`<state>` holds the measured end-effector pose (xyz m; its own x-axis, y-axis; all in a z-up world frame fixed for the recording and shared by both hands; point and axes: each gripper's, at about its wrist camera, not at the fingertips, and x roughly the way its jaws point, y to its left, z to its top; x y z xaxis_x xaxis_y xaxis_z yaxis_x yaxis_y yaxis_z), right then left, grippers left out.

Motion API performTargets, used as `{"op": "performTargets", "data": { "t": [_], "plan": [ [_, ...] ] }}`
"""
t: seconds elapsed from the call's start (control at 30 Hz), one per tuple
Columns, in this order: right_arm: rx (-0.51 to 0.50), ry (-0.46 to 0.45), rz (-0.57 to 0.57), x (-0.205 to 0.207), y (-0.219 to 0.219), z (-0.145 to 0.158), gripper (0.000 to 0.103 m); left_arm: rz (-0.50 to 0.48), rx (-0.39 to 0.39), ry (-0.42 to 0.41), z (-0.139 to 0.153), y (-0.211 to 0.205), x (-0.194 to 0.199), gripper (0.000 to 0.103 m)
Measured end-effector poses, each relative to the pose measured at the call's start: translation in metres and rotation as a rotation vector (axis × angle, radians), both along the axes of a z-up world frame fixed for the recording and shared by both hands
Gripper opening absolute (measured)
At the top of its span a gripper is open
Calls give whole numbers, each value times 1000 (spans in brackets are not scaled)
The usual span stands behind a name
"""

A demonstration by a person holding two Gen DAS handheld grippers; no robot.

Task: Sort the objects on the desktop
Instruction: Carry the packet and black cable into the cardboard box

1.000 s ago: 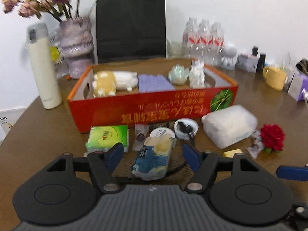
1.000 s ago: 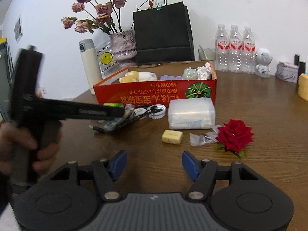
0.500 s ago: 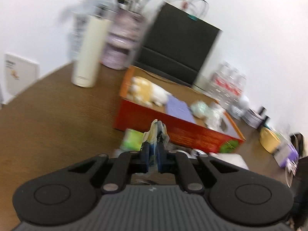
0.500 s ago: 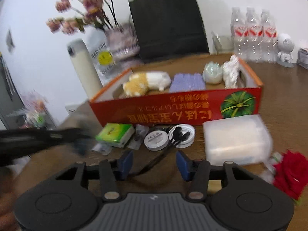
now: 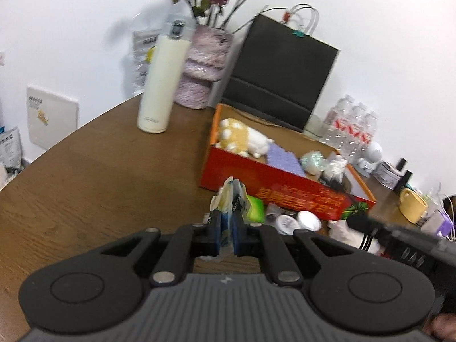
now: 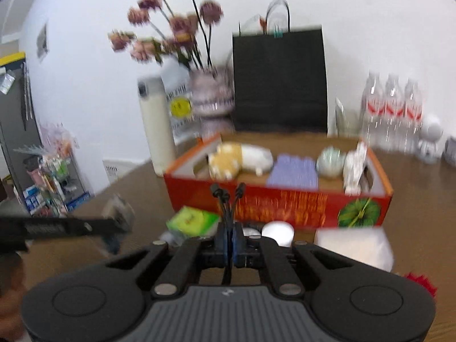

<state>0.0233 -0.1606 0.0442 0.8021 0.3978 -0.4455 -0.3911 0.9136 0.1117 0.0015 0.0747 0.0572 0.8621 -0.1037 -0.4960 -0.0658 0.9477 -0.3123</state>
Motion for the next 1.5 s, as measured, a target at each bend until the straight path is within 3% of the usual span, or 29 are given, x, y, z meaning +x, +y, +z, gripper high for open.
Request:
{"op": "performTargets", "data": {
  "t": [0.17, 0.33, 0.47, 0.57, 0.63, 0.73, 0.83, 0.97, 1.0, 1.07, 1.13, 1.2, 1.27, 1.4, 1.5],
  "plan": [
    [-9, -71, 9, 1, -10, 35, 3, -74, -6, -54, 19, -18, 9, 9],
    [-31, -178, 28, 18, -18, 82, 3, -117, 25, -114, 49, -36, 45, 9],
    [-34, -191, 44, 70, -26, 116, 3, -133, 59, -119, 70, -49, 103, 9],
    [-24, -134, 81, 124, -30, 123, 3, -149, 46, -67, 71, -54, 158, 9],
    [15, -57, 128, 165, -34, 115, 3, -150, 22, -17, 64, -52, 197, 9],
    [74, 102, 163, 230, -39, 81, 3, -125, 102, 67, 40, -54, 251, 9],
    [-13, 214, 145, 284, -27, 38, 3, -103, 115, 154, 14, -52, 281, 9],
    [-143, 306, 117, 318, -18, -4, 3, -138, 128, 148, 8, -45, 286, 14],
    [-168, 317, 108, 322, -16, -12, 3, -144, 144, 163, 7, -44, 288, 17],
    [-257, 344, 77, 327, -13, -29, 5, -180, 150, 197, 8, -45, 288, 47],
    [-341, 348, 45, 325, -11, -42, 13, -272, 170, 234, 10, -45, 283, 64],
    [-333, 356, 40, 324, -14, -43, 26, -327, 208, 247, 8, -48, 274, 72],
    [-246, 355, 45, 322, -21, -35, 48, -370, 266, 271, 6, -56, 265, 74],
    [-151, 332, 43, 312, -31, -14, 50, -446, 344, 345, -6, -73, 262, 72],
    [-130, 300, 53, 301, -34, -1, 56, -468, 365, 386, -12, -78, 263, 60]
  ]
}}
